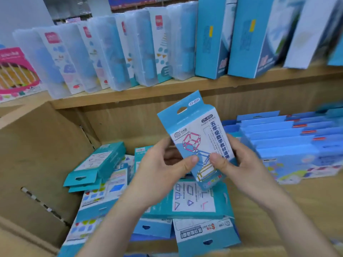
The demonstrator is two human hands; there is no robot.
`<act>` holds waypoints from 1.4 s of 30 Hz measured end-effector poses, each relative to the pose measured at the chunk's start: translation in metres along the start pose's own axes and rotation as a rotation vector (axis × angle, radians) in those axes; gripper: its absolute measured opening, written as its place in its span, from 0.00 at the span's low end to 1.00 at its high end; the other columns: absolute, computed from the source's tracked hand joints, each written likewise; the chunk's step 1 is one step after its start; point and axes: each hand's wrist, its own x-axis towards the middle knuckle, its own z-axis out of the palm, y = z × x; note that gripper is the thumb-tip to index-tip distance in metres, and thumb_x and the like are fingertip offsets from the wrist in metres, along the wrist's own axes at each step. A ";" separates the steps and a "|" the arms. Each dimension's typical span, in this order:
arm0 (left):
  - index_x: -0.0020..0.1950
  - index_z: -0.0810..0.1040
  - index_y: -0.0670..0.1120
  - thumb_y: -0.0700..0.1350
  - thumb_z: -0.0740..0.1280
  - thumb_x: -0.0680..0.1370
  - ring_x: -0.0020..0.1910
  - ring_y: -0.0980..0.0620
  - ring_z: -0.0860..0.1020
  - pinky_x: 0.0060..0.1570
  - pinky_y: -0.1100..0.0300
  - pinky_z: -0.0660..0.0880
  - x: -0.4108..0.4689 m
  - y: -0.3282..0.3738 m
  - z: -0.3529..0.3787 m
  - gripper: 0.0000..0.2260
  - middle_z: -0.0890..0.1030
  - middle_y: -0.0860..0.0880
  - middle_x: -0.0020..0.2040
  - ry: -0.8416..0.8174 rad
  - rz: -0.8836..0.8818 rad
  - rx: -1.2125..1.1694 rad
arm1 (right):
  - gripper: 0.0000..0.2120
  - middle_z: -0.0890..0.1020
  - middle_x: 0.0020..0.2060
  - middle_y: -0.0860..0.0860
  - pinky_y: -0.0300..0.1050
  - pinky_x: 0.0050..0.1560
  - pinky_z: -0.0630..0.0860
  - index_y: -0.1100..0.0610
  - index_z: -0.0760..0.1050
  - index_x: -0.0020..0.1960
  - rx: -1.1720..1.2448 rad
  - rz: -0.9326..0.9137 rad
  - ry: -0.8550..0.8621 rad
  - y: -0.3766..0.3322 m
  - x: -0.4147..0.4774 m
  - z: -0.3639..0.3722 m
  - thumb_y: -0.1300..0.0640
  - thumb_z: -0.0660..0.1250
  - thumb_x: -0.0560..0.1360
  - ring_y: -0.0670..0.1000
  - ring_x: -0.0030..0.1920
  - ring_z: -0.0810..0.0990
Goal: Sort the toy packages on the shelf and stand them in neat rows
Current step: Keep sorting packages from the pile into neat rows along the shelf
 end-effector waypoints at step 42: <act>0.69 0.69 0.50 0.36 0.73 0.64 0.56 0.41 0.76 0.52 0.49 0.72 0.147 -0.034 0.367 0.34 0.75 0.41 0.61 -0.287 0.565 1.454 | 0.51 0.66 0.65 0.51 0.42 0.65 0.65 0.50 0.55 0.75 -0.583 0.268 0.538 0.133 -0.087 -0.350 0.60 0.80 0.59 0.44 0.64 0.63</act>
